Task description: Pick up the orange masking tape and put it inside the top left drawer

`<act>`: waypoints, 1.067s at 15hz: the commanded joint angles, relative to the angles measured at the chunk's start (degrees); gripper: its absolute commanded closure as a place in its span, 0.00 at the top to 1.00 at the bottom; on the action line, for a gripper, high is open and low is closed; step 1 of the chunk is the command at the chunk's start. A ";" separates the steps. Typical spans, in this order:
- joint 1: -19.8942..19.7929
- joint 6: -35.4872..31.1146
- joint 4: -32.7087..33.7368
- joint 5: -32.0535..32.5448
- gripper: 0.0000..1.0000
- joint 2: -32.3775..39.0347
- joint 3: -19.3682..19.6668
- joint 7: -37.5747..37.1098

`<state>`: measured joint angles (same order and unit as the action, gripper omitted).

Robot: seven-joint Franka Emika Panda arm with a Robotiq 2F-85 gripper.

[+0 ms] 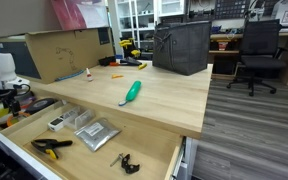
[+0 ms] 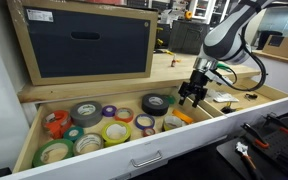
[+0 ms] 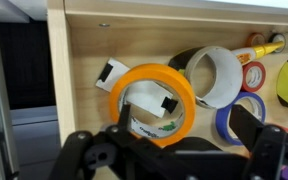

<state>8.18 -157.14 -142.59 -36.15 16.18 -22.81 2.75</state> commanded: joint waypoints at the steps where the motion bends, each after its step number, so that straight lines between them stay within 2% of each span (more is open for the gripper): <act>1: -2.20 -1.98 -0.61 -8.77 1.00 0.05 -2.32 6.59; 7: -1.71 -1.63 1.44 -22.54 1.00 1.85 -3.10 16.93; 9: -1.23 -1.50 1.71 -25.52 1.00 2.24 -2.16 19.79; 11: -0.85 -1.30 2.02 -27.58 1.00 2.72 -1.39 22.10; 12: -2.41 -1.97 2.18 -27.66 1.00 3.65 -2.80 22.80; 16: -2.33 -2.37 4.22 -27.94 1.00 6.44 -2.87 24.88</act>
<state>6.26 -157.69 -140.79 -61.41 19.87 -24.71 24.35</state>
